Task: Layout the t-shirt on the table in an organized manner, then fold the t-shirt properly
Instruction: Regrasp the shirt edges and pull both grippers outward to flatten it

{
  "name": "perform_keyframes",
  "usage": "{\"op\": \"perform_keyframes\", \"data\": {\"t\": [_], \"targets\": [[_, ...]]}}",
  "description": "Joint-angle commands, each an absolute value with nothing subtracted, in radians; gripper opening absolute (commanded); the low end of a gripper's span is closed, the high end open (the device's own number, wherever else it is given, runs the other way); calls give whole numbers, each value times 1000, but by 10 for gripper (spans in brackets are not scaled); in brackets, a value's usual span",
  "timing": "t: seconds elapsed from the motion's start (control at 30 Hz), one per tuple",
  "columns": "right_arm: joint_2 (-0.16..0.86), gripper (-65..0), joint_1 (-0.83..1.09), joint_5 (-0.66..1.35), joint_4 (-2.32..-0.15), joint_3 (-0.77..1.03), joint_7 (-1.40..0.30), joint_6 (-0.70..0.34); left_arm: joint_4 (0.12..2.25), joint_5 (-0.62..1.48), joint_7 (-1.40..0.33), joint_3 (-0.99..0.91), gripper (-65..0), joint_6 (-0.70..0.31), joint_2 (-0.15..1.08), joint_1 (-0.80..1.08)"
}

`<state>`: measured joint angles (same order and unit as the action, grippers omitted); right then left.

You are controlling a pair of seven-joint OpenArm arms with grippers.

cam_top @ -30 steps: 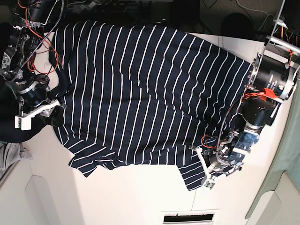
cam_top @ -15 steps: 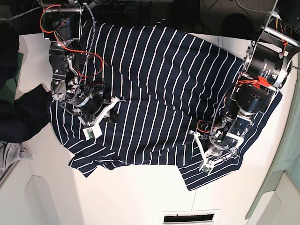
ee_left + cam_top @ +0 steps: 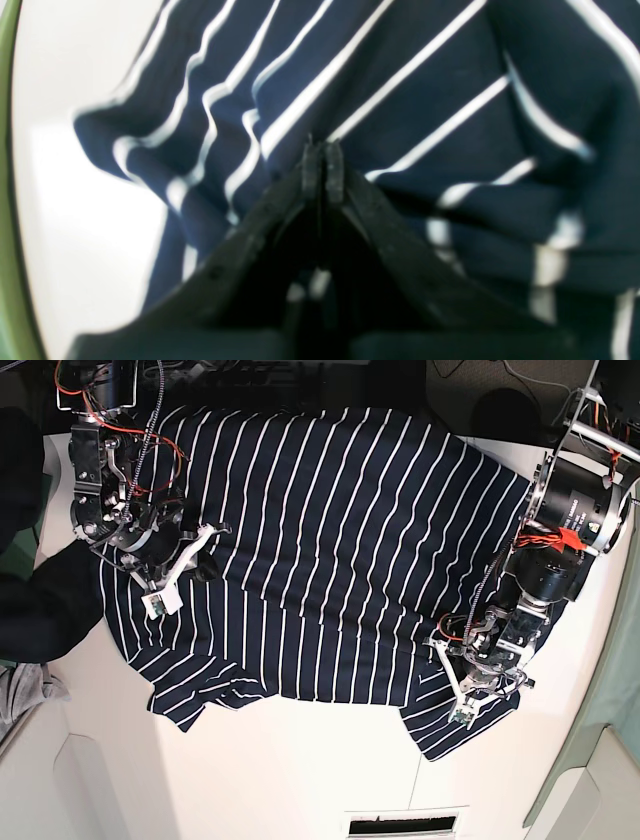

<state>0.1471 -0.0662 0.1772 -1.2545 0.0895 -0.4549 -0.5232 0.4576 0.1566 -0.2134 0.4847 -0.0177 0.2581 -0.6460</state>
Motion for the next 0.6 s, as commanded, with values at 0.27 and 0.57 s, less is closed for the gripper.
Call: {"op": "perform_keyframes", "data": {"t": [0.27,0.57], "targets": [[183,-650,-58,259,-1317,101,-450,-520,466,176,-276,481,-650,-3,264,-757],[179,-650,-92,245,-1327,149,-378,-511,463,168,-226,481,-650,-66,262,-767]]}}
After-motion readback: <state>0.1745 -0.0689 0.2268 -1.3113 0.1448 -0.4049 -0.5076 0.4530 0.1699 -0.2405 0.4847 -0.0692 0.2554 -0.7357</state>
